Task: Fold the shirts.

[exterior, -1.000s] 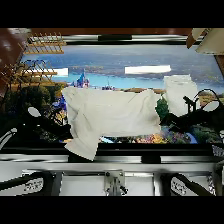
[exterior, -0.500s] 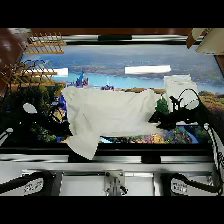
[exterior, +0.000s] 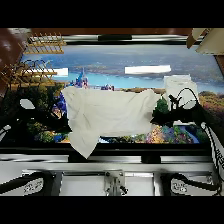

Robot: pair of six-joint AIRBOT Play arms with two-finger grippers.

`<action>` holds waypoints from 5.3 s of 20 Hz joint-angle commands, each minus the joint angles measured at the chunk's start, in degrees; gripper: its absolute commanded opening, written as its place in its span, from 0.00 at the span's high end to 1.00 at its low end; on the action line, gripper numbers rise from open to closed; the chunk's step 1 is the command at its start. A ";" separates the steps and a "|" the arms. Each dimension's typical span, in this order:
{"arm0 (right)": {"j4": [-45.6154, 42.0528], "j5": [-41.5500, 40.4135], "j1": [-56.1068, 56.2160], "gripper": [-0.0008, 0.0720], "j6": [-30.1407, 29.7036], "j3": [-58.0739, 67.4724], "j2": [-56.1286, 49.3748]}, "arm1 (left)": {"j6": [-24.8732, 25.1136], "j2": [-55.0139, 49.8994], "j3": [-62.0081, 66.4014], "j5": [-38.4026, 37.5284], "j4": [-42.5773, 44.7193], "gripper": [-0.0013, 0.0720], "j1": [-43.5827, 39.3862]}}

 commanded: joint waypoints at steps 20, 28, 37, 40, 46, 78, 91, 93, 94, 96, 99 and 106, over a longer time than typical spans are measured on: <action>-4.63 0.26 0.07 0.91 -1.55 50.93 44.24 | -3.87 30.08 66.84 33.00 0.83 0.94 3.34; -4.68 2.60 0.07 0.91 4.55 50.93 41.24 | -1.29 30.08 66.62 32.74 12.55 0.94 3.34; -4.44 15.54 0.13 0.91 8.81 43.52 16.59 | -1.25 5.46 63.52 15.78 12.96 0.94 3.34; 0.24 7.72 0.13 0.91 8.79 42.29 3.63 | -1.53 -5.38 63.47 15.80 12.92 0.94 3.34; 23.21 -5.42 0.13 0.91 3.15 42.29 -17.20 | -7.13 -22.38 63.47 12.07 11.82 0.94 2.56; -3.89 20.37 -12.41 0.26 3.21 13.55 1.36 | -5.46 -25.99 26.36 -3.65 4.50 0.18 12.61; -0.02 18.56 -12.35 0.13 3.63 8.68 1.36 | -5.20 -25.79 25.70 1.27 2.54 0.94 7.17; 1.42 15.69 -12.35 0.13 3.67 7.04 1.36 | -4.90 -25.49 25.70 0.81 2.54 0.94 7.17; 2.75 13.90 -12.35 0.13 3.67 6.29 1.36 | -4.90 -25.44 25.73 0.59 2.51 0.94 7.17; 5.73 11.23 -12.35 0.13 3.76 5.64 0.59 | -4.90 -25.44 25.70 0.04 2.51 0.94 7.17; 9.49 11.41 -12.35 0.23 4.09 5.64 -2.38 | -4.90 -25.44 25.70 -0.31 2.51 0.94 7.17; 14.14 11.34 -12.35 0.23 5.29 5.64 -7.74 | -4.42 -25.44 25.70 -0.66 2.54 0.94 7.17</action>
